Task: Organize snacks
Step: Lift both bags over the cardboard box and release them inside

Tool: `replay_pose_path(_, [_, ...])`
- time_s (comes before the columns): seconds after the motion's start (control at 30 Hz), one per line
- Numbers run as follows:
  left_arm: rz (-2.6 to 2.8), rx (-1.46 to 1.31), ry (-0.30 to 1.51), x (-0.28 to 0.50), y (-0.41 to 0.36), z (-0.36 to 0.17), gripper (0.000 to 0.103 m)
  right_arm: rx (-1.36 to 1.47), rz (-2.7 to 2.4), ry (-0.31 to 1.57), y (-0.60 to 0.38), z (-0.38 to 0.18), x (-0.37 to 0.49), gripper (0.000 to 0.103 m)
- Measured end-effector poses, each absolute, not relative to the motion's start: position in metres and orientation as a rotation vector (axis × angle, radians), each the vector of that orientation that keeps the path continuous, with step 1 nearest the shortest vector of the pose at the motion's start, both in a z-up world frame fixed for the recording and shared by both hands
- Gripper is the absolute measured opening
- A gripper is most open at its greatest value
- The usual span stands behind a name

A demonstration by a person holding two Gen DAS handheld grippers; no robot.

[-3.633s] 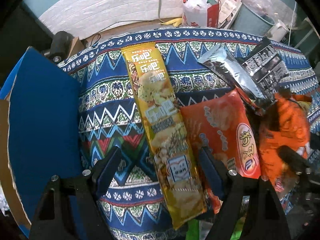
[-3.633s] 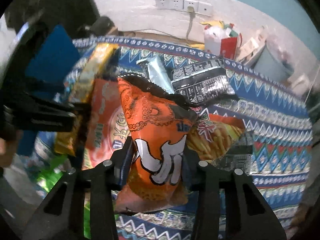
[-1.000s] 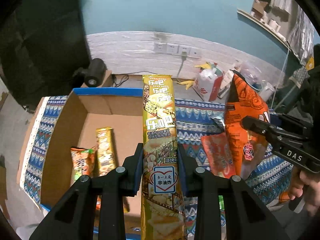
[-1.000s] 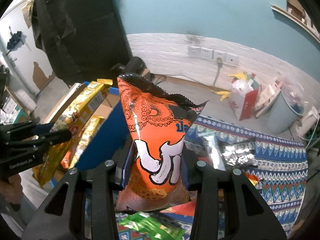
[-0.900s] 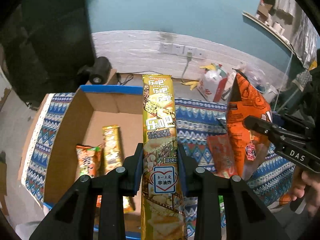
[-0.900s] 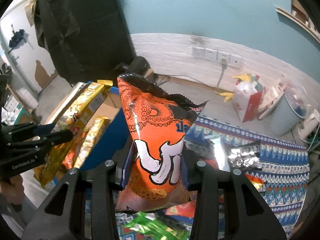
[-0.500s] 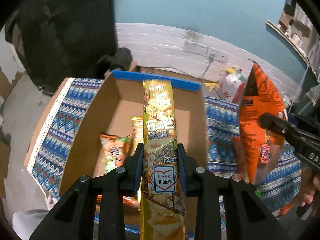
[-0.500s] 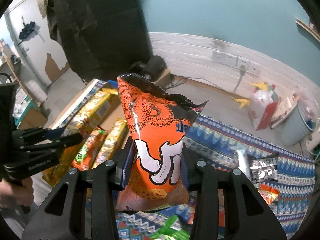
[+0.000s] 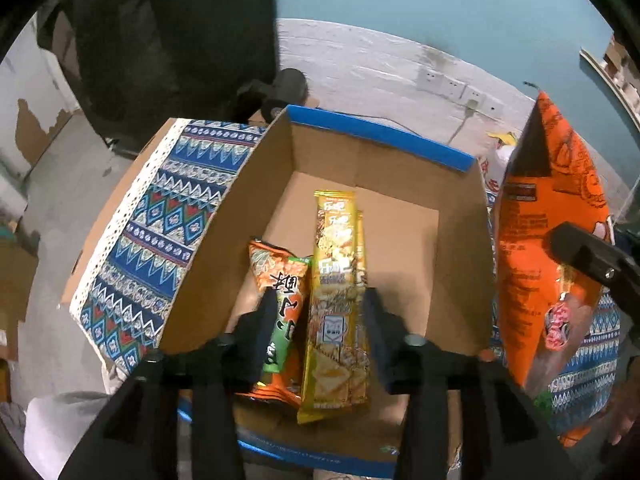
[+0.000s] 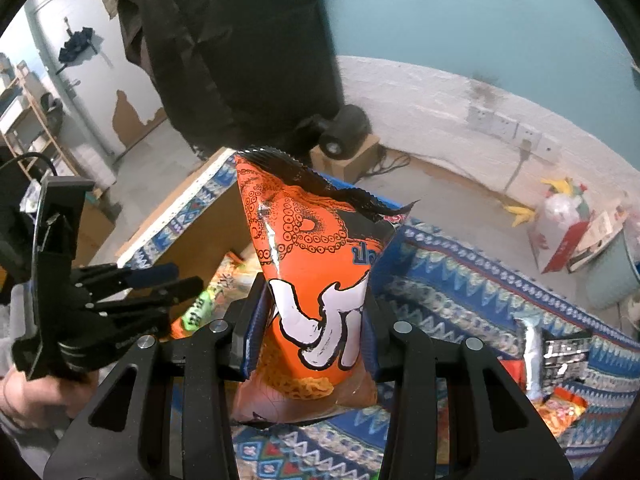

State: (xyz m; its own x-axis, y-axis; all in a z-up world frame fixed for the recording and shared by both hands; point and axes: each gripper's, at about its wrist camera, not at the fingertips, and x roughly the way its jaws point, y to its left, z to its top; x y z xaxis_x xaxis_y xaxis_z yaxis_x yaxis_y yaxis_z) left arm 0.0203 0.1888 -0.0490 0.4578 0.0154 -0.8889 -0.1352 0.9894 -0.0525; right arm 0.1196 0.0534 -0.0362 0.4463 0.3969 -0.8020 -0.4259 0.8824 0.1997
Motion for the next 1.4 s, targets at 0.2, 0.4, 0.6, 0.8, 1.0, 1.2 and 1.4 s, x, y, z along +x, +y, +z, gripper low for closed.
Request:
replay_pose_path(0.2, [0.167, -0.078, 1.065, 0.014, 0.196, -0.042, 0.071, -0.038, 0.530, 1.005, 0.072, -0.041, 0.125, 0.039])
replay_pose_path(0.4, [0.201, -0.115, 1.062, 0.006, 0.210, -0.038, 0.072, -0.051, 0.559, 1.031, 0.089, -0.049, 0.126, 0.039])
replay_pose_path(0.6, [0.200, -0.120, 1.060, 0.006, 0.210, -0.037, 0.072, -0.055, 0.562, 1.041, 0.096, -0.052, 0.125, 0.058])
replay_pose_path(0.8, [0.163, -0.115, 1.053, 0.007, 0.199, -0.033, 0.072, -0.041, 0.533, 1.029, 0.082, -0.045, 0.124, 0.067])
replay_pose_path(1.0, [0.114, -0.124, 1.070, 0.008, 0.181, -0.032, 0.075, -0.037, 0.490, 1.021, 0.057, -0.039, 0.118, 0.072])
replay_pose_path(1.2, [0.051, -0.122, 1.089, 0.008, 0.156, -0.030, 0.076, -0.028, 0.442, 1.019, 0.027, -0.036, 0.113, 0.075])
replay_pose_path(1.4, [-0.012, -0.107, 1.101, 0.009, 0.126, -0.025, 0.077, -0.035, 0.389, 1.032, -0.004, -0.041, 0.104, 0.076])
